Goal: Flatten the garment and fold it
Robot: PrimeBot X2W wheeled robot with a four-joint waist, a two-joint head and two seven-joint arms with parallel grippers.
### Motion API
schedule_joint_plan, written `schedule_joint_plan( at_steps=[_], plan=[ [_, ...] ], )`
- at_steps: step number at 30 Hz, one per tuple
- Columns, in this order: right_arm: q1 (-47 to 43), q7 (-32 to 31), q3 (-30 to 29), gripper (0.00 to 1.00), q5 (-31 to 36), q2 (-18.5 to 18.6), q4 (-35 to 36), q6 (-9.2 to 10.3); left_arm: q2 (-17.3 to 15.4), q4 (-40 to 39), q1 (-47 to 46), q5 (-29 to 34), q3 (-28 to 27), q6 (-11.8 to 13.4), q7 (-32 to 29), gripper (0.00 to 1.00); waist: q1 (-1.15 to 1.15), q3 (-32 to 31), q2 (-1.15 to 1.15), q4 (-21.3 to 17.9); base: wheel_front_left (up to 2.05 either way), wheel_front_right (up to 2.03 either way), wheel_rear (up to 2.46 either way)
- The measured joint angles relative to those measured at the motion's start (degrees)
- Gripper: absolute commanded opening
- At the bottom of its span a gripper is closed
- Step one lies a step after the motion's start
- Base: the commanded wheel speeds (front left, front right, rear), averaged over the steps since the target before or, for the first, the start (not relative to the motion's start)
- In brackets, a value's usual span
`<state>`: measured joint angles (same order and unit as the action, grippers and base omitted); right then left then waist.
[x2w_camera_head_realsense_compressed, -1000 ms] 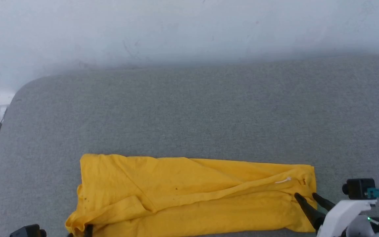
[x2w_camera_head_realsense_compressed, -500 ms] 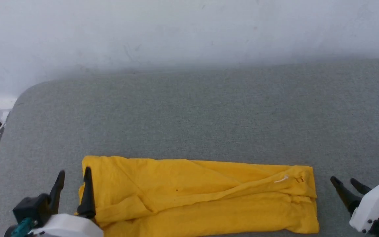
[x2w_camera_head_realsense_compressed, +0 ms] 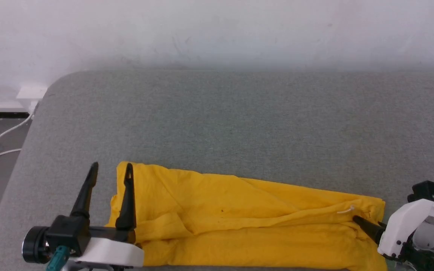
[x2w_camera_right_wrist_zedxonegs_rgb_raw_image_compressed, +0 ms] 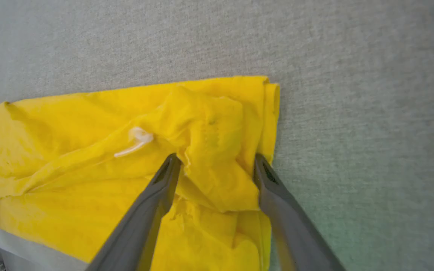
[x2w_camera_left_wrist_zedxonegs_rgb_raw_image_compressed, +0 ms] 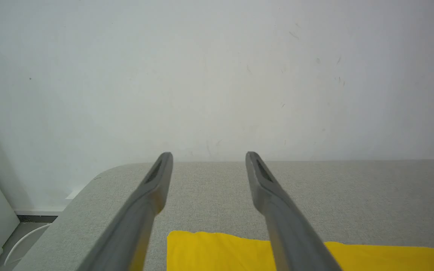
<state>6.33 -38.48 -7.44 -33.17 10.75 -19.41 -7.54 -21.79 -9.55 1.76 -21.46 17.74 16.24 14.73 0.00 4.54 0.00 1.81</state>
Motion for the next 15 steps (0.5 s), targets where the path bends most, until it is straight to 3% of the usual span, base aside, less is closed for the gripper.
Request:
schedule_joint_plan(
  at_steps=[5, 7, 8, 9, 15],
  plan=[
    [1.72, -4.00, -0.03, 1.00, -0.29, -0.09, -2.52, 0.00, 0.54, 0.59, 0.76, 1.71, -0.03, -1.22, 0.00, 1.00, 0.00, 0.74, 0.00, 1.04, 0.00, 0.00, 0.00],
    [2.49, -5.90, -0.05, 0.42, -0.67, -0.02, -3.37, 0.00, 0.70, 0.92, 0.86, 1.94, -0.13, -1.64, 0.00, 1.00, 0.00, 0.86, 0.00, 1.11, 0.00, 0.00, 0.00],
    [2.86, -6.57, 0.01, 0.25, -0.67, 0.04, -3.72, 0.00, 0.73, 1.21, 0.93, 2.00, -0.16, -1.66, 0.00, 1.00, -0.01, 0.89, 0.00, 1.08, 0.00, 0.00, 0.00],
    [3.05, -7.11, 0.22, 0.00, -0.67, 0.08, -3.92, 0.00, 0.82, 1.29, 1.08, 2.13, -0.29, -1.68, 0.00, 1.00, 0.00, 0.90, 0.00, 1.03, 0.00, 0.00, 0.00],
    [3.44, -7.70, 3.39, 0.00, -0.86, -0.38, -3.70, 0.00, 0.93, 2.83, 1.80, 2.43, -0.40, -2.18, 0.00, 1.00, 0.00, 0.15, 0.00, 0.69, 0.00, 0.00, 0.00]
  ],
)
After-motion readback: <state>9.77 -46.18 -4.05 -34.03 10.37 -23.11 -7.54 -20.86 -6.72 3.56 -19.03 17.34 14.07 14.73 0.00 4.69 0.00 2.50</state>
